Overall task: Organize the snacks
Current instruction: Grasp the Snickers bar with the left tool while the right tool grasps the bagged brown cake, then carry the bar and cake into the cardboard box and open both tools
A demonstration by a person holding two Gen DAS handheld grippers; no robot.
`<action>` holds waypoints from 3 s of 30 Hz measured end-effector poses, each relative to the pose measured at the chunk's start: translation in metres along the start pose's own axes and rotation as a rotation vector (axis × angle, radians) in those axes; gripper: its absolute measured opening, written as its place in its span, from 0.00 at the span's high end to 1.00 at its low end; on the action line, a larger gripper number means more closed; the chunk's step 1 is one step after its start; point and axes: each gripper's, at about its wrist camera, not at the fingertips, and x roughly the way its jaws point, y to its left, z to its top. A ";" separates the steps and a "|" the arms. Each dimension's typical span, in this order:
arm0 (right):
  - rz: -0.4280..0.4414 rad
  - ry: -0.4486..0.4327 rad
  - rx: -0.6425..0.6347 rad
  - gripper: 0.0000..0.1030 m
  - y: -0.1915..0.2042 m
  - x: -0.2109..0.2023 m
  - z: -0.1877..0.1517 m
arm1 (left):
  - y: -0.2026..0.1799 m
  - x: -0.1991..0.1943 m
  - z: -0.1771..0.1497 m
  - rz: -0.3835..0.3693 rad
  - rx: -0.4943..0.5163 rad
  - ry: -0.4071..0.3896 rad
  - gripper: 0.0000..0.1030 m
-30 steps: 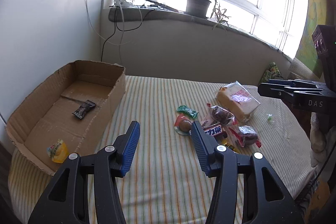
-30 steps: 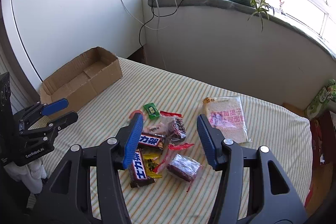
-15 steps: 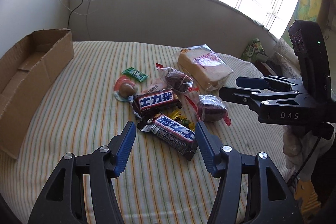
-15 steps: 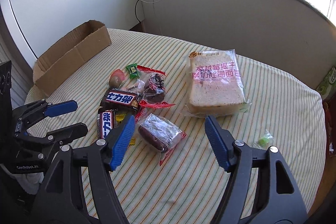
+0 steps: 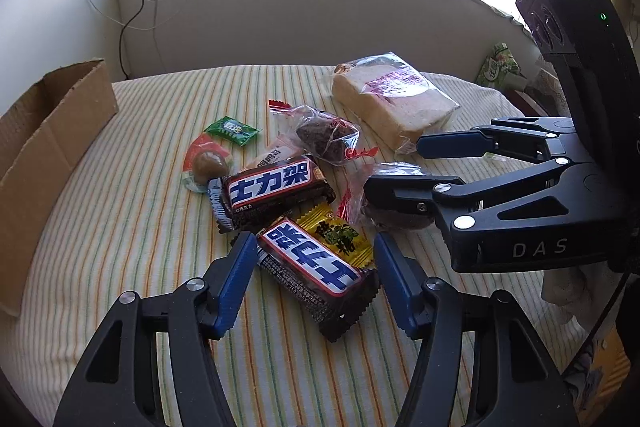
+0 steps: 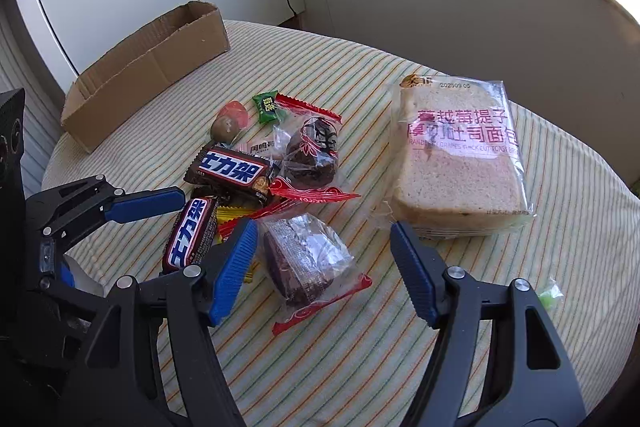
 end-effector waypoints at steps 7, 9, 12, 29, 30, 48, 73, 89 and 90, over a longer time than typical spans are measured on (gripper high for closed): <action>0.058 0.012 0.016 0.30 0.002 0.003 -0.006 | 0.013 0.007 -0.002 -0.001 0.006 0.045 0.64; 0.063 0.022 0.024 0.35 0.001 0.006 -0.009 | 0.015 0.007 -0.003 0.012 0.018 0.048 0.71; 0.077 0.041 0.033 0.44 0.001 0.009 -0.016 | 0.018 0.006 -0.004 0.015 0.024 0.048 0.74; 0.029 0.003 0.078 0.60 0.000 -0.020 -0.035 | 0.020 -0.028 -0.009 0.020 0.022 -0.029 0.74; 0.027 0.001 0.080 0.60 0.000 -0.023 -0.035 | 0.021 -0.031 -0.008 0.021 0.019 -0.036 0.74; 0.030 -0.084 0.000 0.60 0.053 -0.053 0.019 | 0.072 -0.096 0.003 0.105 -0.043 -0.202 0.74; 0.083 -0.122 -0.169 0.60 0.155 0.001 0.132 | 0.193 -0.129 0.013 0.304 -0.175 -0.294 0.74; 0.102 -0.076 -0.192 0.60 0.190 0.071 0.188 | 0.243 -0.114 0.026 0.374 -0.212 -0.289 0.74; 0.101 -0.072 -0.189 0.60 0.192 0.076 0.191 | 0.245 -0.112 0.027 0.377 -0.214 -0.288 0.74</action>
